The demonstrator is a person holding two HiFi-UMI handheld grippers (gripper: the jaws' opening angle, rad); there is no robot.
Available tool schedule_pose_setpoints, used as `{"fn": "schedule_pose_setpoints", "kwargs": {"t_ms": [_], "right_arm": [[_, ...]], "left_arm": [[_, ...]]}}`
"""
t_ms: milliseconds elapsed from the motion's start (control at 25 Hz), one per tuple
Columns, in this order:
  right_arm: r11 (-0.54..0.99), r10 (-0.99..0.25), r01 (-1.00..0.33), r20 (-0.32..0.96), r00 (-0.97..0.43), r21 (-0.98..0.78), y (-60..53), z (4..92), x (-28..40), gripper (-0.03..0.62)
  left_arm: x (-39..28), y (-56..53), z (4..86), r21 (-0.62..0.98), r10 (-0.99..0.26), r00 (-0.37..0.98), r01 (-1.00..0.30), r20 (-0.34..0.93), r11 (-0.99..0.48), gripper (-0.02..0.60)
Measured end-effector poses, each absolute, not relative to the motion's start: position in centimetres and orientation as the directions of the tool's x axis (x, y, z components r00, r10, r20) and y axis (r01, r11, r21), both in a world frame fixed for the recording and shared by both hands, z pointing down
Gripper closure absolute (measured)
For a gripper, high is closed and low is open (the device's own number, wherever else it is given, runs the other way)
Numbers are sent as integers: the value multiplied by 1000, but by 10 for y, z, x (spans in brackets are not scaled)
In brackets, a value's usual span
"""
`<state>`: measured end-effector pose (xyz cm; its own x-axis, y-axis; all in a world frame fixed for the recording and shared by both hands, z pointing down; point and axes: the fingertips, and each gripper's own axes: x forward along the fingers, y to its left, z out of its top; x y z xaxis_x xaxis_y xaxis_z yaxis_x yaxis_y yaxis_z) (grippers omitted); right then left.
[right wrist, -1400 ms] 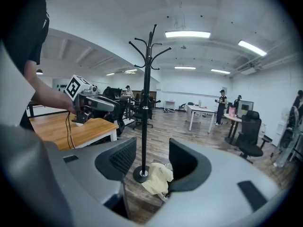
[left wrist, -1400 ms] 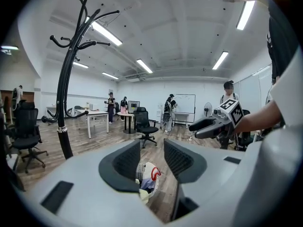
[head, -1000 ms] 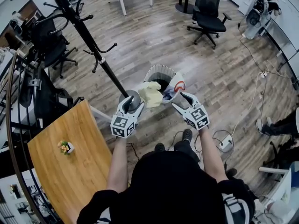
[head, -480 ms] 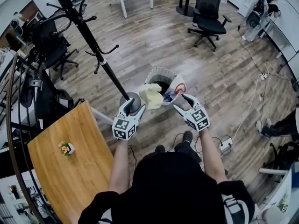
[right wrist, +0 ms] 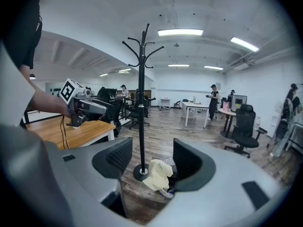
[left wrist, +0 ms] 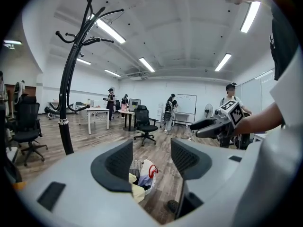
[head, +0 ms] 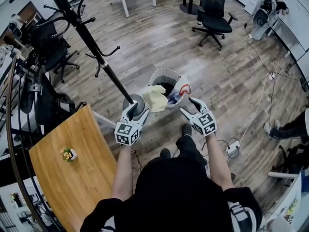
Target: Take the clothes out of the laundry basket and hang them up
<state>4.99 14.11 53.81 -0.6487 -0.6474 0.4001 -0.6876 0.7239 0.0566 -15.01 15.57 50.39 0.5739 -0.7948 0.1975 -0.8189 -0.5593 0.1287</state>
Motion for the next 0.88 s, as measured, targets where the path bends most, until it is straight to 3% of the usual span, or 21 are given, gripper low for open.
{"fn": "schedule_pose_setpoints", "kwargs": {"t_ms": [880], "right_arm": [[762,-578,-646,413,-704,-34,50,570,74,319]], "left_arm": [[-129,83,531,159,-811,507,-862,292,-481,325]]}}
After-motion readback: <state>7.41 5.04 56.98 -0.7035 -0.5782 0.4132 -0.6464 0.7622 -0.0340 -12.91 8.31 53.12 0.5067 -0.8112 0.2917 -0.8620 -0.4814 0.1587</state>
